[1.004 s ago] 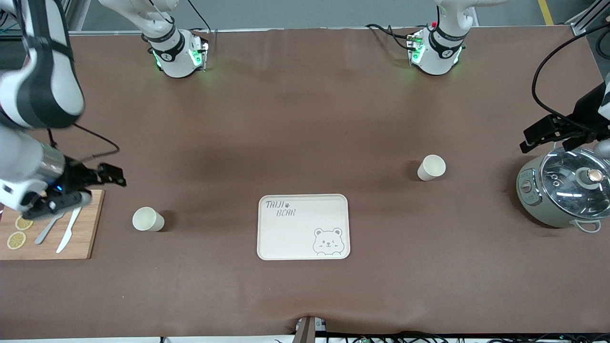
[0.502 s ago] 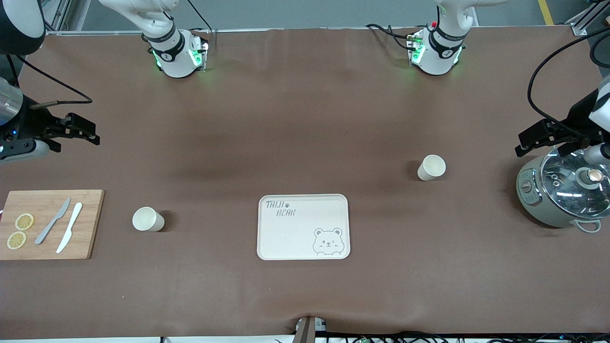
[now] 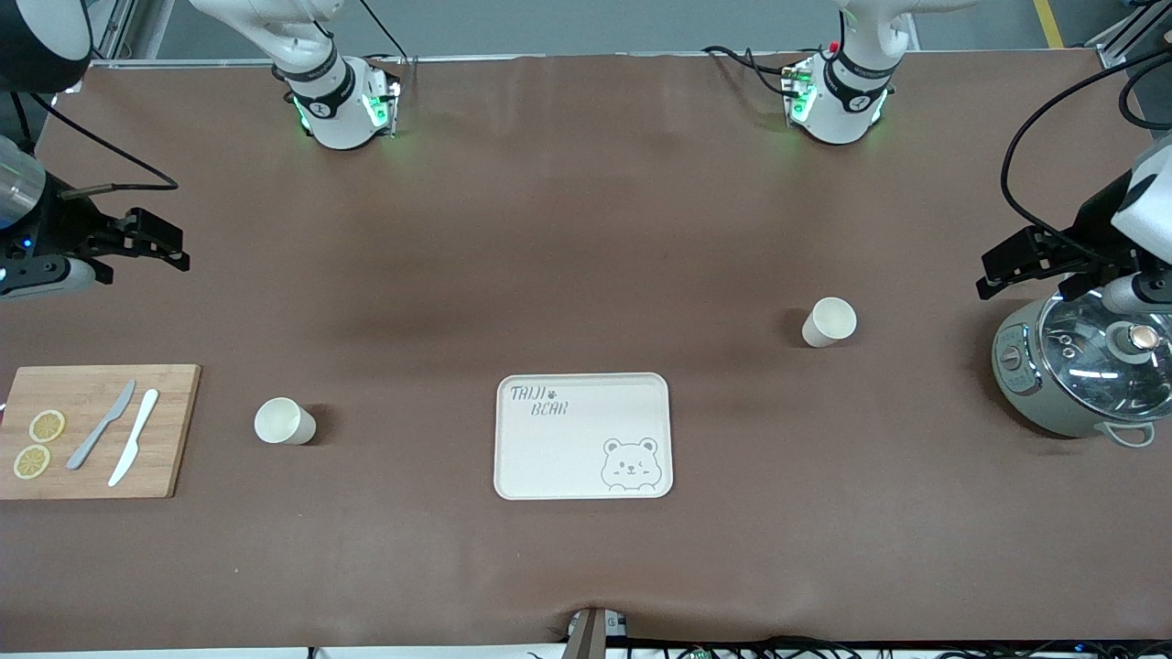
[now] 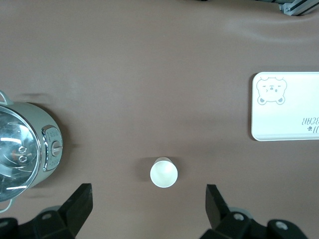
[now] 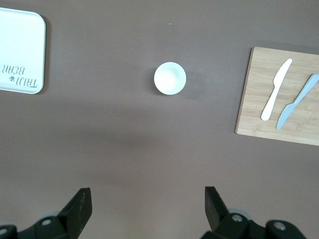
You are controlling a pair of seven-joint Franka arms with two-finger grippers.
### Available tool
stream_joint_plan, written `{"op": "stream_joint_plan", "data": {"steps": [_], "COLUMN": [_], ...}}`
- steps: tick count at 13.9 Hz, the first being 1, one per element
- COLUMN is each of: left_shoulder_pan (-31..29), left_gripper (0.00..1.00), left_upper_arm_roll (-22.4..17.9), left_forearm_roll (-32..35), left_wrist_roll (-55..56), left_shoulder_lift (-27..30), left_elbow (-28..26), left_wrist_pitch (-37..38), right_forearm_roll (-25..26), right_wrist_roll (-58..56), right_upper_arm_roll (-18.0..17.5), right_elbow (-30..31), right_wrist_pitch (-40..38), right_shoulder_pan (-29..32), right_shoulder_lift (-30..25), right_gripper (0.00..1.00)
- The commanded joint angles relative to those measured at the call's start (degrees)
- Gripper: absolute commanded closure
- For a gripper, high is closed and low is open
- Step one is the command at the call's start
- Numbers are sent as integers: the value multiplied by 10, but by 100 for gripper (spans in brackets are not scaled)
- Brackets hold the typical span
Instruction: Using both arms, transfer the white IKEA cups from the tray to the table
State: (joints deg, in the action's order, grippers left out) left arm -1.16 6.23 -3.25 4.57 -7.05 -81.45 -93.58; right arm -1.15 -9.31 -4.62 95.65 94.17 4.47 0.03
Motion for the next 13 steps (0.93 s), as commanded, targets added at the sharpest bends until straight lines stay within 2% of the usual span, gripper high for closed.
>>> {"op": "stream_joint_plan", "data": {"steps": [1, 3, 6, 8, 9, 13], "left_shoulder_pan": [-4, -6, -6, -5, -5, -6], "left_gripper": [0, 0, 0, 0, 0, 0], "left_upper_arm_roll": [3, 3, 3, 3, 4, 3], "left_forearm_roll": [6, 5, -4, -4, -4, -4], "left_wrist_roll": [-10, -10, -7, -4, -4, -9], "left_shoulder_lift": [1, 2, 21, 27, 34, 52], "left_elbow": [5, 5, -19, -28, -41, -70], "left_wrist_pitch": [0, -1, 2, 2, 2, 1], "right_forearm_roll": [20, 20, 20, 19, 19, 18], "right_wrist_roll": [12, 12, 11, 11, 11, 11], "right_upper_arm_roll": [2, 22, 30, 87, 101, 100], "right_elbow": [7, 5, 5, 4, 5, 5], "right_wrist_pitch": [2, 2, 3, 5, 4, 4], "right_shoulder_pan": [-17, -33, -41, -94, -107, -98], "right_shoulder_lift": [-9, -9, -9, -9, -9, -8], "right_gripper": [0, 0, 0, 0, 0, 0]}}
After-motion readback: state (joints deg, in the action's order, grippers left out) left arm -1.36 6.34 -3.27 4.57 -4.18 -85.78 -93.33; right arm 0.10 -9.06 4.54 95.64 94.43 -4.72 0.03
